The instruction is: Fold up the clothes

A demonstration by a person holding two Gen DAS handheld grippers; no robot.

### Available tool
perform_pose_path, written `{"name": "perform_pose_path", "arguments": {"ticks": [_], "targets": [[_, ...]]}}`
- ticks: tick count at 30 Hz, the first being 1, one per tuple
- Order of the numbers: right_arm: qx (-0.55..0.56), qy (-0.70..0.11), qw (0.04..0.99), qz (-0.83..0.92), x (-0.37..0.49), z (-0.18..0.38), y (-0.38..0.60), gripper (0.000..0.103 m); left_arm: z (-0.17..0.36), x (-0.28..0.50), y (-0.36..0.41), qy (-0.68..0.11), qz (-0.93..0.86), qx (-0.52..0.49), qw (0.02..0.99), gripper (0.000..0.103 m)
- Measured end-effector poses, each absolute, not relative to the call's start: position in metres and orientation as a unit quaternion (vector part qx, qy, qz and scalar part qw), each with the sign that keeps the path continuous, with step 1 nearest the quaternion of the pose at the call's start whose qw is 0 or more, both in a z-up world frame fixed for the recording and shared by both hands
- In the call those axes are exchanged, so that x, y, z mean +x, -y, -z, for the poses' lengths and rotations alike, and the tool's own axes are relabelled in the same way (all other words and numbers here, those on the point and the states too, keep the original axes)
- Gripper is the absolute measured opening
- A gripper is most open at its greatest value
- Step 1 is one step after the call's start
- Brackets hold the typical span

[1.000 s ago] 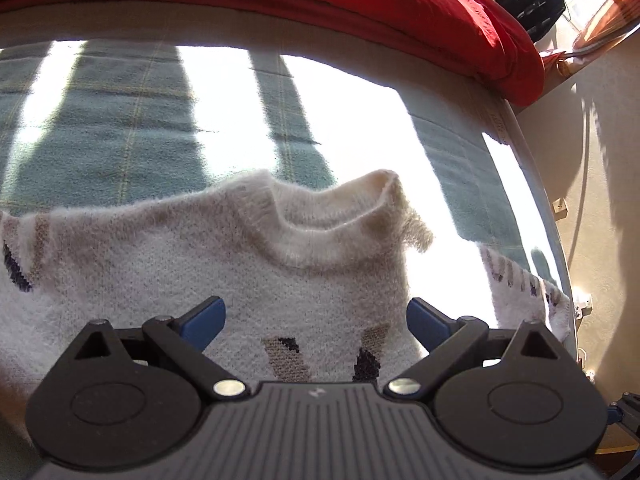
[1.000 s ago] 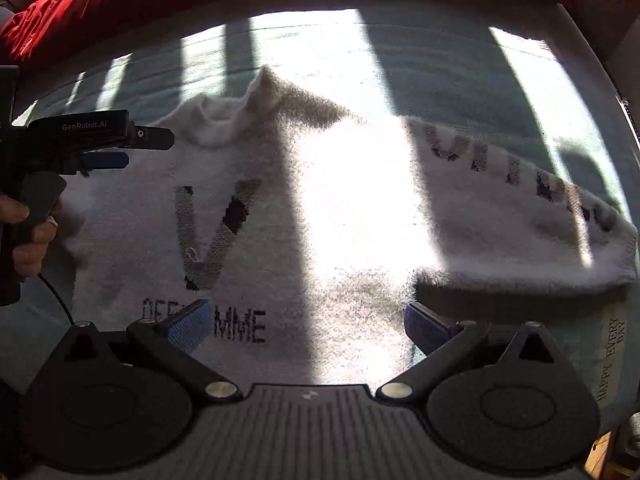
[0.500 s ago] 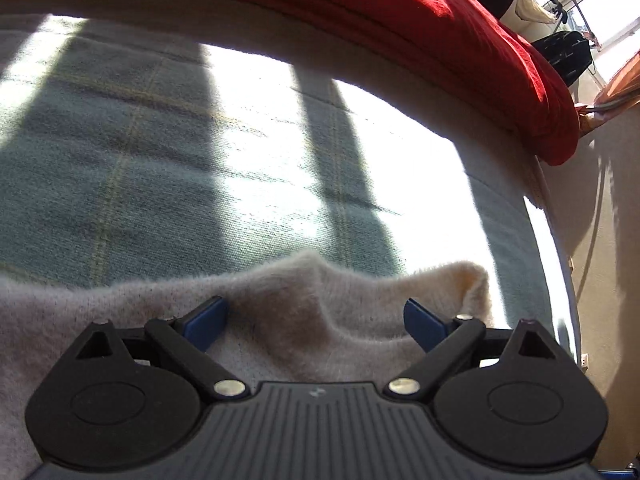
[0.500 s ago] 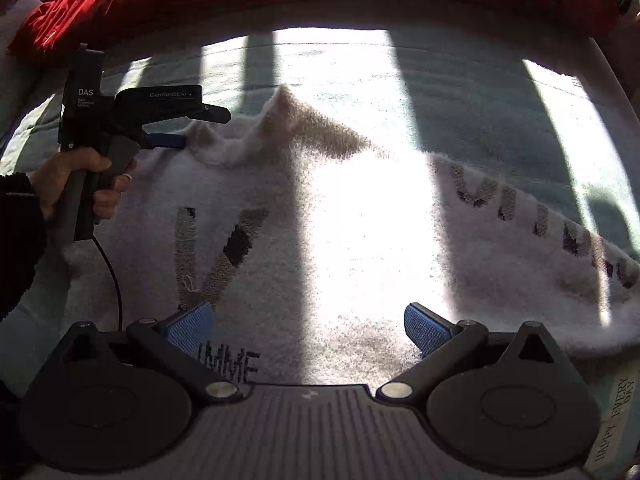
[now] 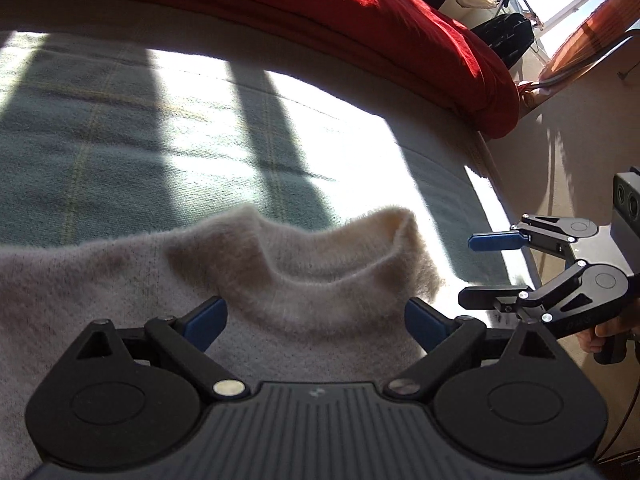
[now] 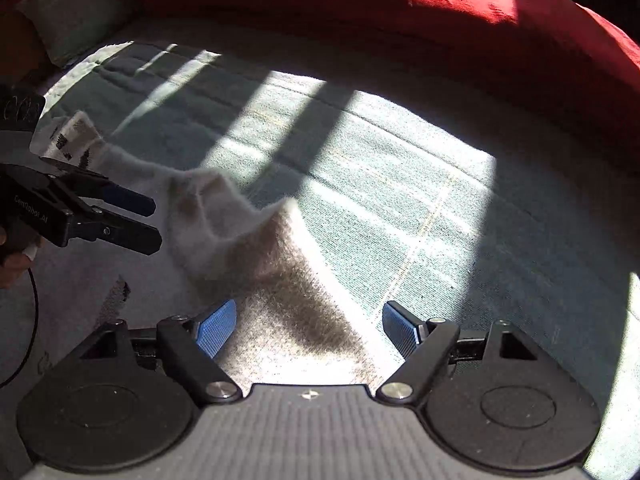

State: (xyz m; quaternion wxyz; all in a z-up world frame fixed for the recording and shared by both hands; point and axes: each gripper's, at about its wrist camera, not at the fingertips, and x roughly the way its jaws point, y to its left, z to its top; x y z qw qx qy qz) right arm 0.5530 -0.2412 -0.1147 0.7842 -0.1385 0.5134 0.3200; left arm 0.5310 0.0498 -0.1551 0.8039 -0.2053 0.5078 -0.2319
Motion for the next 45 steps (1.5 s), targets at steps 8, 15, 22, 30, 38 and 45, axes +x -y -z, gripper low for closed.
{"name": "perform_pose_path", "arguments": {"ticks": [8, 15, 22, 30, 38, 45], "targets": [[-0.102, -0.571, 0.714, -0.392, 0.598, 0.169, 0.243, 0.059, 0.175, 0.532, -0.049, -0.504, 0.259, -0.206, 0.797, 0.095], [-0.105, -0.583, 0.733, -0.334, 0.588, 0.153, 0.257, 0.015, 0.168, 0.531, -0.036, -0.480, 0.211, -0.153, 0.838, 0.095], [-0.123, -0.553, 0.764, -0.308, 0.572, 0.134, 0.254, 0.023, 0.140, 0.536, -0.045, -0.454, 0.239, -0.094, 0.853, 0.094], [-0.069, -0.521, 0.786, -0.325, 0.575, 0.127, 0.262, 0.034, 0.156, 0.597, -0.067, -0.507, 0.334, 0.069, 0.791, 0.075], [-0.050, -0.517, 0.788, -0.331, 0.567, 0.144, 0.258, 0.041, 0.174, 0.598, -0.061, -0.564, 0.416, 0.050, 0.711, 0.071], [-0.040, -0.507, 0.768, -0.390, 0.588, 0.149, 0.253, 0.071, 0.177, 0.611, -0.068, -0.580, 0.401, 0.025, 0.708, 0.050]]}}
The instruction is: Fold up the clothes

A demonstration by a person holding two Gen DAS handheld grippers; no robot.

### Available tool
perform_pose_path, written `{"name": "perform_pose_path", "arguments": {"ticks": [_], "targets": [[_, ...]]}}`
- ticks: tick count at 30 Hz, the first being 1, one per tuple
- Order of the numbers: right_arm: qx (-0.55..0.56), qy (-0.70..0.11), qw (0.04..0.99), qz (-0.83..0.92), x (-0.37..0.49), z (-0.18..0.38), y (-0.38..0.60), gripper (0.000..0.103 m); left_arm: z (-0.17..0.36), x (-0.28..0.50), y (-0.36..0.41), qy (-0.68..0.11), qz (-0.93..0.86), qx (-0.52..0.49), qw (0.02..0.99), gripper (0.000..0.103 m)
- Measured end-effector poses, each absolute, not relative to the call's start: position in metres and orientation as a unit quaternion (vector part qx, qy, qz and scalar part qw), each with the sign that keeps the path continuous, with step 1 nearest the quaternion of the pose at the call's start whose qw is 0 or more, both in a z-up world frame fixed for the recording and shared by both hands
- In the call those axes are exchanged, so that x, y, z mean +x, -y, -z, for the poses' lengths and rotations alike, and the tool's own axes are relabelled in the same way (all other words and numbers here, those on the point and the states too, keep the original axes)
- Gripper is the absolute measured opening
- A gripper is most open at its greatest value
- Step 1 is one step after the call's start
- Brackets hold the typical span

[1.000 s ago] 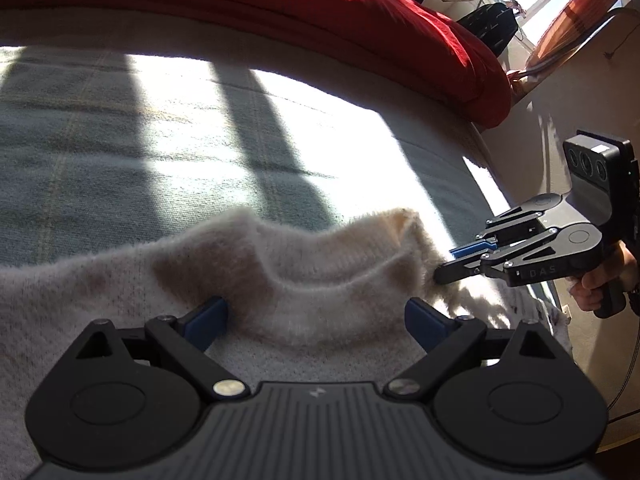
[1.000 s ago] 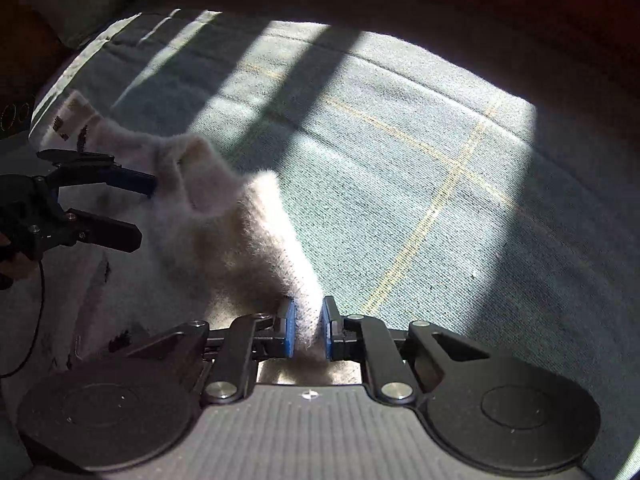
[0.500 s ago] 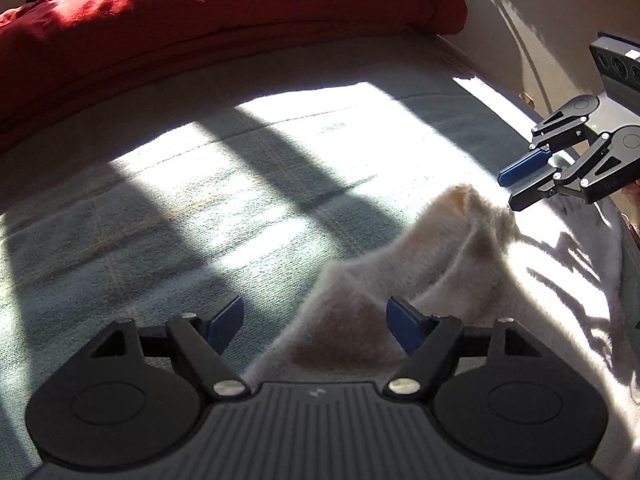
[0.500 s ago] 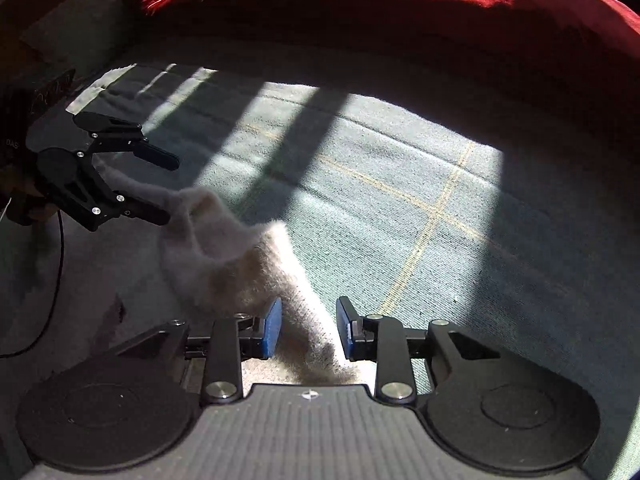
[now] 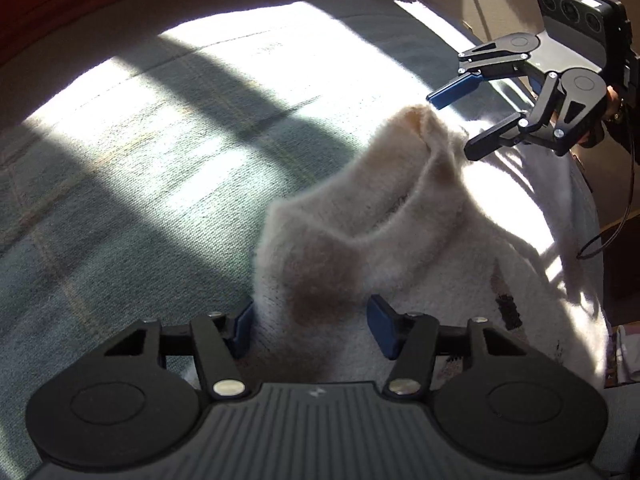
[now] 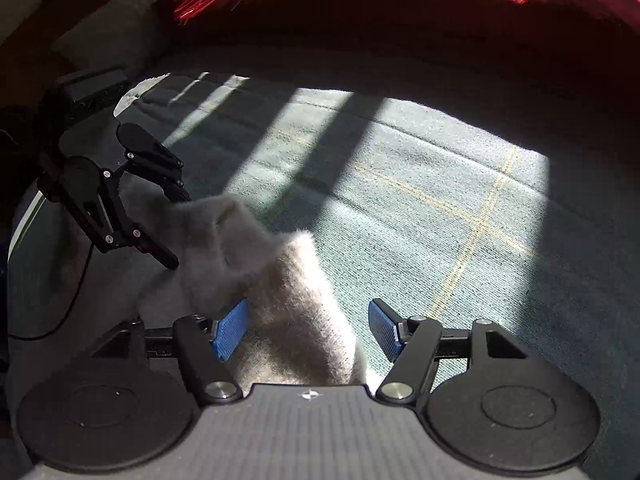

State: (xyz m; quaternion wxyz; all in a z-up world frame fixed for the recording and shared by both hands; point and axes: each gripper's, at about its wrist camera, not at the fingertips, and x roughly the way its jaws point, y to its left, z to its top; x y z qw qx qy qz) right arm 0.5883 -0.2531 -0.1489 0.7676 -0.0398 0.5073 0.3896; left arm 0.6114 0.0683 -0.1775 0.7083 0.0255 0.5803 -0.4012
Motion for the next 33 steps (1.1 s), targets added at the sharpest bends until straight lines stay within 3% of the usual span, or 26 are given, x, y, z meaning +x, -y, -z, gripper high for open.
{"name": "perform_pose_path", "arguments": {"ticks": [4, 5, 9, 12, 16, 19, 22, 25, 27, 28, 29, 32, 33], "targets": [[-0.029, -0.552, 0.721, -0.419, 0.602, 0.170, 0.241, 0.069, 0.179, 0.616, -0.067, -0.580, 0.402, 0.001, 0.709, 0.042], [-0.027, -0.558, 0.711, -0.428, 0.600, 0.172, 0.240, 0.064, 0.178, 0.614, -0.065, -0.579, 0.402, 0.007, 0.710, 0.039], [-0.064, -0.553, 0.722, -0.411, 0.583, 0.167, 0.239, 0.018, 0.166, 0.596, -0.070, -0.566, 0.365, 0.001, 0.739, 0.018], [-0.087, -0.533, 0.746, -0.389, 0.570, 0.156, 0.238, 0.016, 0.144, 0.573, -0.072, -0.536, 0.327, 0.010, 0.778, 0.016], [-0.130, -0.503, 0.776, -0.358, 0.557, 0.145, 0.226, 0.015, 0.123, 0.557, -0.067, -0.488, 0.275, 0.034, 0.828, 0.015], [-0.151, -0.513, 0.779, -0.327, 0.565, 0.163, 0.214, 0.016, 0.144, 0.572, -0.060, -0.504, 0.242, 0.037, 0.828, 0.016], [-0.124, -0.519, 0.791, -0.298, 0.570, 0.173, 0.217, 0.022, 0.164, 0.586, -0.053, -0.515, 0.225, 0.043, 0.826, 0.026], [-0.115, -0.504, 0.816, -0.258, 0.563, 0.158, 0.228, 0.047, 0.152, 0.584, -0.060, -0.501, 0.210, 0.022, 0.839, 0.027], [-0.101, -0.492, 0.831, -0.238, 0.556, 0.143, 0.237, 0.048, 0.134, 0.570, -0.065, -0.482, 0.194, 0.017, 0.854, 0.029], [-0.085, -0.489, 0.836, -0.232, 0.551, 0.134, 0.242, 0.048, 0.124, 0.563, -0.068, -0.472, 0.186, 0.015, 0.862, 0.033], [-0.067, -0.489, 0.839, -0.228, 0.546, 0.126, 0.245, 0.048, 0.116, 0.555, -0.069, -0.464, 0.182, 0.013, 0.867, 0.044], [-0.026, -0.489, 0.843, -0.223, 0.526, 0.115, 0.240, 0.058, 0.107, 0.530, -0.066, -0.455, 0.174, 0.002, 0.873, 0.066], [-0.016, -0.488, 0.845, -0.218, 0.519, 0.113, 0.237, 0.062, 0.110, 0.523, -0.064, -0.458, 0.166, -0.001, 0.873, 0.067]]}}
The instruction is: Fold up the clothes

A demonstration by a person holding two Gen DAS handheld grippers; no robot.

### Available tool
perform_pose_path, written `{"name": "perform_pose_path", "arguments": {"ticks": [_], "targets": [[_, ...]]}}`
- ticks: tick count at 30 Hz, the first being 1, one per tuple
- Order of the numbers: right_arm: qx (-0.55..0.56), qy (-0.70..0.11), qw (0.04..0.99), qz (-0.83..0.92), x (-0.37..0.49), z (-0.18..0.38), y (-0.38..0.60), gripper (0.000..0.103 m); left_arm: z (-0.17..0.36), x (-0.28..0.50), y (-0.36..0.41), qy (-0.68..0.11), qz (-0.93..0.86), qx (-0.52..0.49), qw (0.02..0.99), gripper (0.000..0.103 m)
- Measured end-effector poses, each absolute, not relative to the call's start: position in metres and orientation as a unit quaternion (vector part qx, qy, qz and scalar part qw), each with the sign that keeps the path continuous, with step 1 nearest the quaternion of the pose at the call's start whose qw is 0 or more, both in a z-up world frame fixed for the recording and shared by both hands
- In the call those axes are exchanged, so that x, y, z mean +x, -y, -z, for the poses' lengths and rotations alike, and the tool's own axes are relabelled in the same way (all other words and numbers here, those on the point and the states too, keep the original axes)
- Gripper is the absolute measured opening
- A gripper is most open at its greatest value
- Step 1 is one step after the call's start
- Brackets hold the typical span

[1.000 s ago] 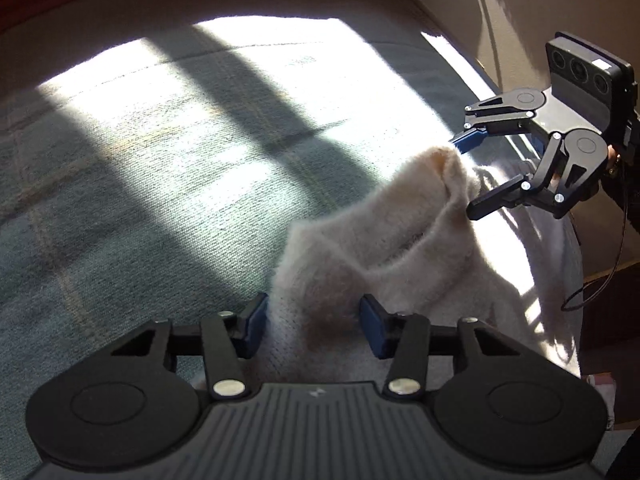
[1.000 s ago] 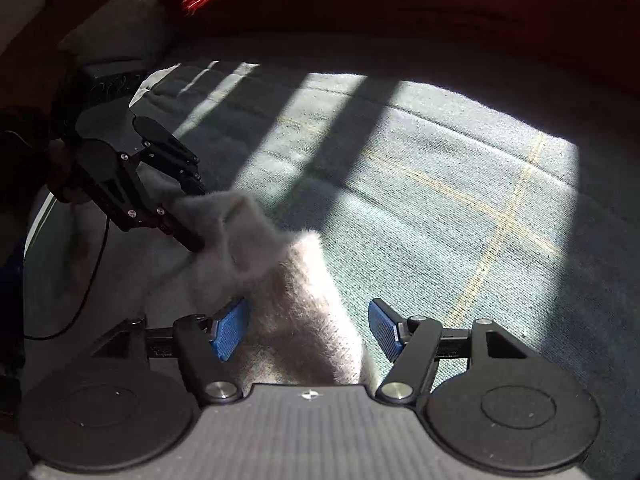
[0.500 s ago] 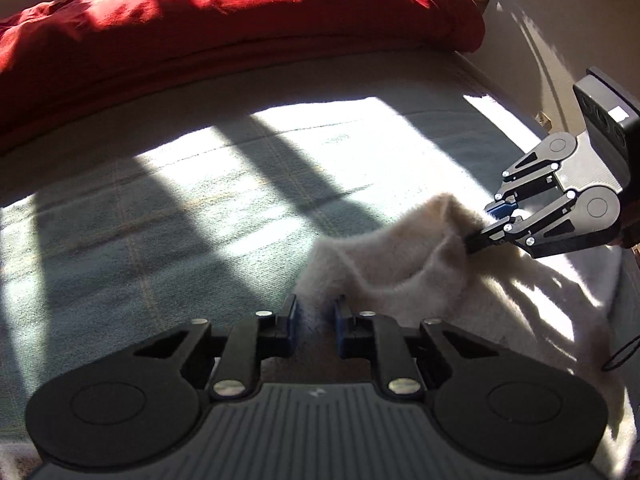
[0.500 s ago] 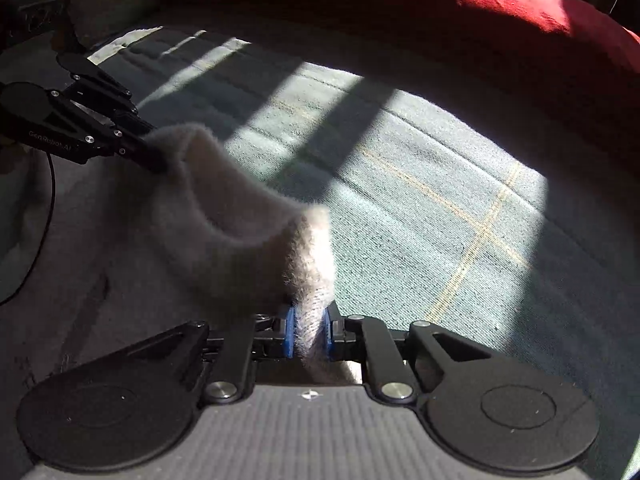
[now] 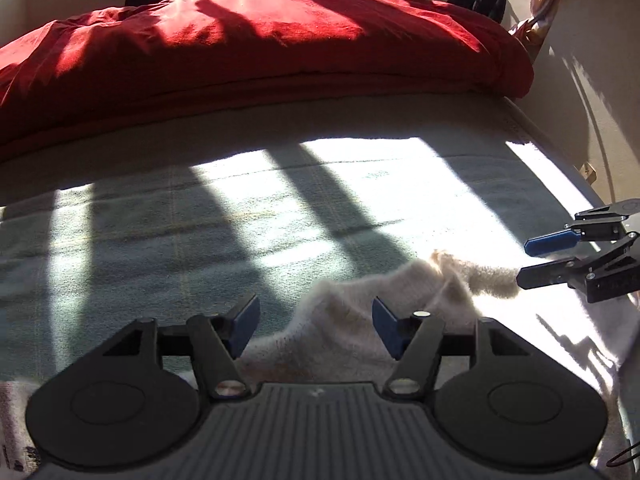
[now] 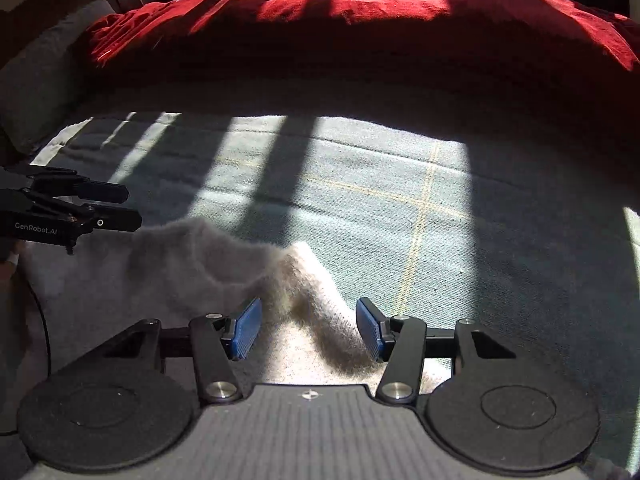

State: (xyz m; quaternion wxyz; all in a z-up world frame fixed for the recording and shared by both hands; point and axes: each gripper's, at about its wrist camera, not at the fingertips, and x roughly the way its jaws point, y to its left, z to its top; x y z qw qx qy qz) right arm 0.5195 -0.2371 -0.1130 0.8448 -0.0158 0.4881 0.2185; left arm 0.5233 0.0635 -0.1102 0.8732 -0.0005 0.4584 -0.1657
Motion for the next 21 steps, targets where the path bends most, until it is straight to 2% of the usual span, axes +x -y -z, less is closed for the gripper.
{"name": "perform_pose_path", "arguments": {"ticks": [8, 10, 13, 15, 17, 21], "targets": [[0.012, -0.482, 0.870, -0.103, 0.507, 0.168, 0.203, 0.067, 0.160, 0.504, -0.052, -0.490, 0.093, -0.028, 0.866, 0.067], [0.014, -0.480, 0.873, -0.086, 0.513, 0.180, 0.202, 0.075, 0.170, 0.510, -0.054, -0.490, 0.081, -0.036, 0.867, 0.069], [0.014, -0.475, 0.875, -0.086, 0.524, 0.183, 0.199, 0.085, 0.174, 0.523, -0.056, -0.480, 0.075, -0.039, 0.873, 0.077], [0.013, -0.480, 0.873, -0.089, 0.531, 0.187, 0.195, 0.097, 0.177, 0.533, -0.057, -0.480, 0.073, -0.048, 0.873, 0.083], [0.009, -0.486, 0.870, -0.088, 0.537, 0.189, 0.190, 0.103, 0.179, 0.539, -0.054, -0.481, 0.071, -0.048, 0.872, 0.087], [0.002, -0.486, 0.871, -0.078, 0.536, 0.191, 0.185, 0.103, 0.180, 0.540, -0.051, -0.478, 0.073, -0.037, 0.875, 0.091]]}}
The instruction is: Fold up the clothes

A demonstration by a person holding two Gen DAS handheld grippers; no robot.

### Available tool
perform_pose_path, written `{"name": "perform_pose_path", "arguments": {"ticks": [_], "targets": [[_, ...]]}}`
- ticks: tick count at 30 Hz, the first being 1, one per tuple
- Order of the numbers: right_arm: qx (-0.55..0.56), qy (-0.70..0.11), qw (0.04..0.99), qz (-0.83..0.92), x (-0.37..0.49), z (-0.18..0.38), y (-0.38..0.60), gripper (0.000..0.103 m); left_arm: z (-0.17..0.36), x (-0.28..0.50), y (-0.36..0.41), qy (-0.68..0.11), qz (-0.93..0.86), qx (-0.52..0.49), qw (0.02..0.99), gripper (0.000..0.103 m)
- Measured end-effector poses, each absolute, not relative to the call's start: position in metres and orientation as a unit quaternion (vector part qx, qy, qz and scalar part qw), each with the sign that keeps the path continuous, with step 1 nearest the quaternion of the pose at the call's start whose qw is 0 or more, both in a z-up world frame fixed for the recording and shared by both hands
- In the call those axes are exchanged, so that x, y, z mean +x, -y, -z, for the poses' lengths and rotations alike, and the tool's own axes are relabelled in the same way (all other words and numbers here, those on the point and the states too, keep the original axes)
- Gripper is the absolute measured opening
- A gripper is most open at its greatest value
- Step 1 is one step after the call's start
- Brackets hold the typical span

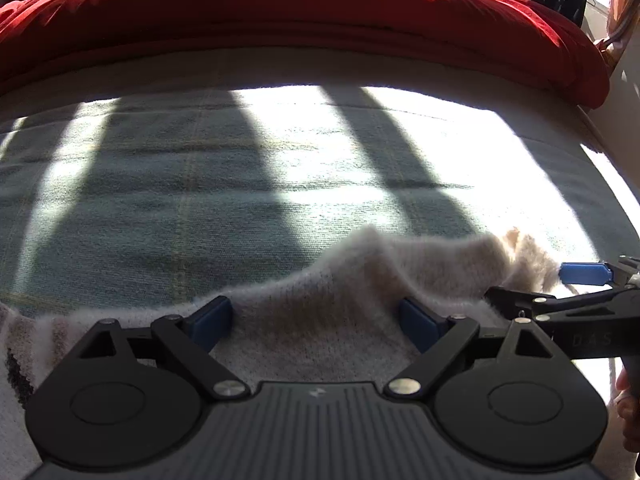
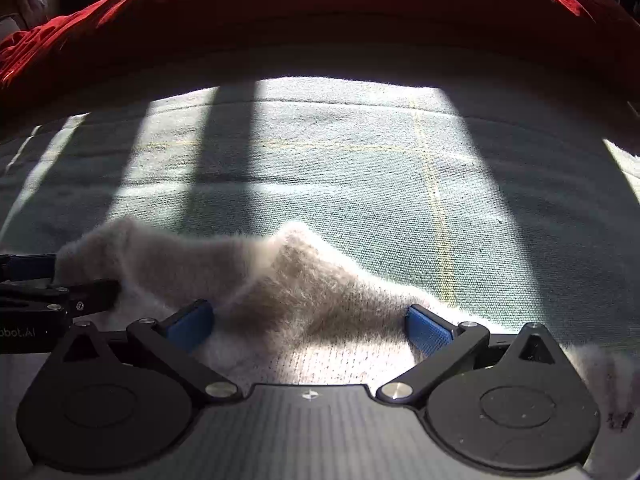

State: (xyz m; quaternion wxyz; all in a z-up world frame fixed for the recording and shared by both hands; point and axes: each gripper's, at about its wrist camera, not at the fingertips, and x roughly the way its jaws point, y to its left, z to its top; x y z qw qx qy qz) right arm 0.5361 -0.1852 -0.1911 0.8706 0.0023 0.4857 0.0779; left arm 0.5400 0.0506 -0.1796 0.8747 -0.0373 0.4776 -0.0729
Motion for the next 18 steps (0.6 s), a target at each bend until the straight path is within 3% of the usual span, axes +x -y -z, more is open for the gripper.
{"name": "perform_pose_path", "arguments": {"ticks": [9, 18], "targets": [[0.016, -0.486, 0.866, -0.116, 0.520, 0.168, 0.202, 0.103, 0.147, 0.523, -0.056, -0.457, 0.139, -0.101, 0.873, 0.090], [0.024, -0.512, 0.854, -0.091, 0.456, 0.160, 0.216, 0.103, 0.181, 0.570, -0.032, -0.479, 0.136, -0.060, 0.865, 0.090]]}}
